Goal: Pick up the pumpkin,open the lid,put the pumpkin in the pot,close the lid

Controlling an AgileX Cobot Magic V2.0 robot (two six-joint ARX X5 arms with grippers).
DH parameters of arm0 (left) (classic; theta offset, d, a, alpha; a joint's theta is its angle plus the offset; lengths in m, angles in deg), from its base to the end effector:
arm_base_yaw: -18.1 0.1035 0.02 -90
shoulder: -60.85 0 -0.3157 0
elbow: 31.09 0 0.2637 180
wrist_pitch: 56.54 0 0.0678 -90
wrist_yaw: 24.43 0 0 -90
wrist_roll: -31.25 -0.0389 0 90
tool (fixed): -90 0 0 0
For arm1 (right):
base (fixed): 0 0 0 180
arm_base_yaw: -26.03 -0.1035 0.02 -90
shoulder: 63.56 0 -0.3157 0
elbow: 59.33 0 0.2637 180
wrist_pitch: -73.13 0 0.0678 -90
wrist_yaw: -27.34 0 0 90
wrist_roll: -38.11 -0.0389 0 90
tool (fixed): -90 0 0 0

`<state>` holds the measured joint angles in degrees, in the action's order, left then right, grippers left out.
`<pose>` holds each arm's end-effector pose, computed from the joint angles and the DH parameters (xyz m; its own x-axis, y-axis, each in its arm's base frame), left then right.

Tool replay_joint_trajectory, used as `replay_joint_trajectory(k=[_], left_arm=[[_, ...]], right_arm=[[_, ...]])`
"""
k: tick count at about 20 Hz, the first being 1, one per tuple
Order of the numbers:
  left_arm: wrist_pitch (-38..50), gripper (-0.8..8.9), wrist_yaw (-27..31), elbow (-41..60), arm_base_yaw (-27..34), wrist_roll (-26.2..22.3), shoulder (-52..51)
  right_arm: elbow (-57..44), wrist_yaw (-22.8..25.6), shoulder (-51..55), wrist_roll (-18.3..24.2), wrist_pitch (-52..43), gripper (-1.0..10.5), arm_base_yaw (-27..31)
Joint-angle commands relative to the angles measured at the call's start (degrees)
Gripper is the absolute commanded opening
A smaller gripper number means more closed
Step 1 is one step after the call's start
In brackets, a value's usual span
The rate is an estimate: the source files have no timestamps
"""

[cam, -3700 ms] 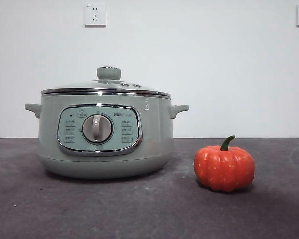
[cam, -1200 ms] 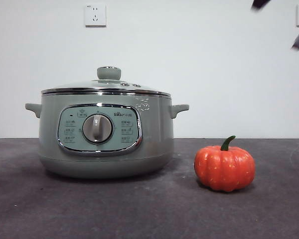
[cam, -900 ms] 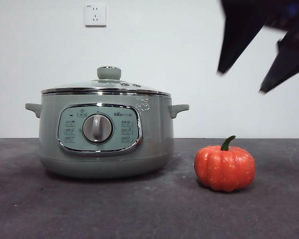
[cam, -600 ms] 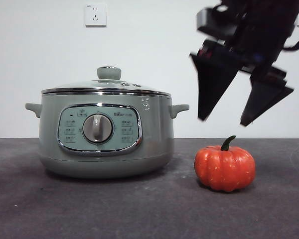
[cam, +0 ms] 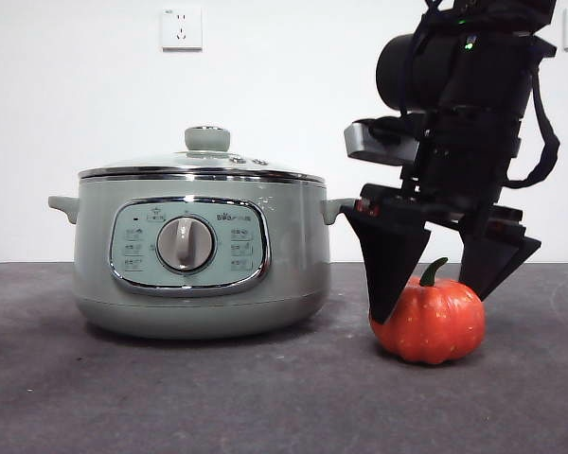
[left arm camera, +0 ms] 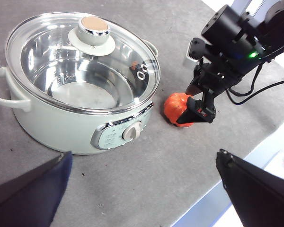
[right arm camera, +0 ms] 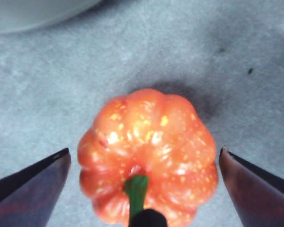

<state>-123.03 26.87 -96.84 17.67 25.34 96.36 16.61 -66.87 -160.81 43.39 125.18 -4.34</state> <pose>0.0698 -0.0248 0.3616 0.6247 -0.6299 -0.4615 0.5682 0.7720 -0.2847 0.2885 0.1724 0.2187 0.2093 0.2077 -0.9555 -0.5962 0.8016 0.0437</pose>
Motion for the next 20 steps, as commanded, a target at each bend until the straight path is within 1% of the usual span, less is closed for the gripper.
replay_joint_trajectory(k=[1, 3, 4, 6, 7, 10, 13, 17, 20], left_arm=[[0.13, 7.28, -0.35, -0.09, 0.07, 0.33, -0.17], [0.11, 7.28, -0.35, -0.09, 0.07, 0.33, -0.17], [0.11, 7.28, -0.35, -0.09, 0.07, 0.33, -0.17], [0.13, 7.28, -0.31, -0.09, 0.07, 0.33, -0.17], [0.13, 7.28, -0.31, -0.09, 0.07, 0.33, -0.17], [0.42, 7.28, 0.42, -0.09, 0.07, 0.33, -0.07], [1.46, 7.28, 3.23, -0.31, -0.07, 0.35, 1.09], [3.63, 7.28, 4.70, -2.99, -2.29, 0.35, 7.04], [8.76, 7.28, 7.43, -6.69, -5.57, 0.35, 13.99]], right_arm=[[-0.02, 0.33, -0.98, -0.96, -0.33, 6.4, -0.17], [-0.02, 0.35, -1.03, -1.18, -0.44, 5.0, -0.17], [-0.02, 0.85, -1.03, -1.97, -0.48, 3.8, -0.17], [-0.02, 1.29, -1.03, -2.36, -0.46, 0.8, -0.07], [-0.02, 1.18, -1.01, -2.36, -0.46, -0.2, -0.09], [0.00, 1.20, -0.68, -2.40, -0.44, -0.1, -0.09], [0.00, 1.33, 2.56, -2.45, 0.46, -0.1, -0.09], [0.00, 1.40, 12.81, -3.13, 1.70, -0.1, -0.09], [0.00, 1.40, 21.84, -3.69, 3.23, -0.1, -0.09]])
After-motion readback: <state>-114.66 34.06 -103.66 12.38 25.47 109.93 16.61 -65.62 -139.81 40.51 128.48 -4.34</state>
